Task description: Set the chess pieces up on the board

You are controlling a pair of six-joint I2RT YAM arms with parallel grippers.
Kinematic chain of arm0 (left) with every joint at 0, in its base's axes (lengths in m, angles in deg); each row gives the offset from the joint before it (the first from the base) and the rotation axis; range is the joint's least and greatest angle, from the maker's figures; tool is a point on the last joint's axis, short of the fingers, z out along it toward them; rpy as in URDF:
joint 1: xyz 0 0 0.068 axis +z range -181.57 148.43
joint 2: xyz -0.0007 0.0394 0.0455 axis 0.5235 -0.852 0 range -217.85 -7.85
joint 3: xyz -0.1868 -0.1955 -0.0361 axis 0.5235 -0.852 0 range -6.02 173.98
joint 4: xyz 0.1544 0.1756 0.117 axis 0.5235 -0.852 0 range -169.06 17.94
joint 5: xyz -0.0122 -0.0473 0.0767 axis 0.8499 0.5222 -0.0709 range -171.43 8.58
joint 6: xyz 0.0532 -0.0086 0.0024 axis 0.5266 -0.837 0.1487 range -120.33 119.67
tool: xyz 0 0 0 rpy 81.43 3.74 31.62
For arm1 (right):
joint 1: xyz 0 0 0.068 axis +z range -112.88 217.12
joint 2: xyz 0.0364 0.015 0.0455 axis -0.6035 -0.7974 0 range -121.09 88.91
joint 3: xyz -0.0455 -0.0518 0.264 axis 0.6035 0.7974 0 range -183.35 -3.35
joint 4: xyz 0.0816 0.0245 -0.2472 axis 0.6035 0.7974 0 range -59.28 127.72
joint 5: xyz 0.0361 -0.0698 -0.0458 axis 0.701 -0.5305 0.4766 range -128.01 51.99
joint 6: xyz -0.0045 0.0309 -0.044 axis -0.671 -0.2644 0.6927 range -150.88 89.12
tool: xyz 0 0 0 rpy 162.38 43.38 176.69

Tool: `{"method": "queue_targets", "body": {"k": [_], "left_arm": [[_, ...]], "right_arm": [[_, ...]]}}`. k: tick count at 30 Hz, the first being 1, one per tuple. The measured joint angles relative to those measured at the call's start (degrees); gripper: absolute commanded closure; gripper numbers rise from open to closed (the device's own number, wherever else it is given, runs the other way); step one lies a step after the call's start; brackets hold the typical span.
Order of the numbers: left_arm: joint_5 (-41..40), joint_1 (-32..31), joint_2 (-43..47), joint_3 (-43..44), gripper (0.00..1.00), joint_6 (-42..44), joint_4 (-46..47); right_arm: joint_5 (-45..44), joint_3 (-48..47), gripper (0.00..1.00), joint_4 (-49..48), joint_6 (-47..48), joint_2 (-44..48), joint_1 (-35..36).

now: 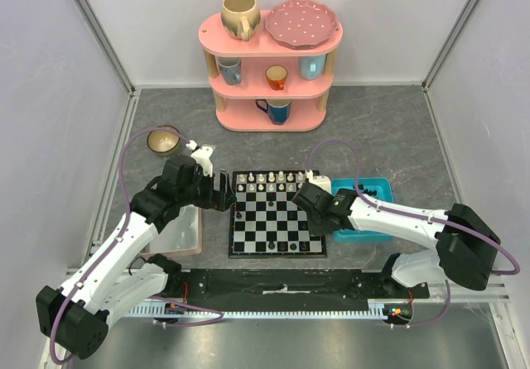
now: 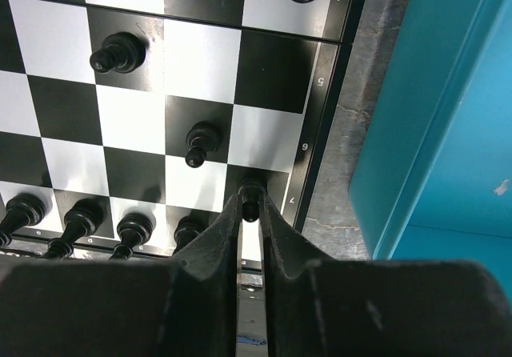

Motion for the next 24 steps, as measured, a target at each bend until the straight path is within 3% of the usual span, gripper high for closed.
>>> {"method": "queue_targets", "body": {"k": [5,17,24], "left_arm": [[0.0,0.0,0.0,0.0,0.11,0.0,0.0],[0.0,0.0,0.0,0.0,0.11,0.0,0.0],[0.0,0.0,0.0,0.0,0.11,0.0,0.0]], "right_arm": [[-0.04,0.11,0.66,0.07,-0.24,0.0,0.0],[-2.14,-2.75,0.57,1.95,0.35,0.83,-0.59],[-1.25,-9.09,0.58,1.09,5.33,0.92,-10.14]]}}
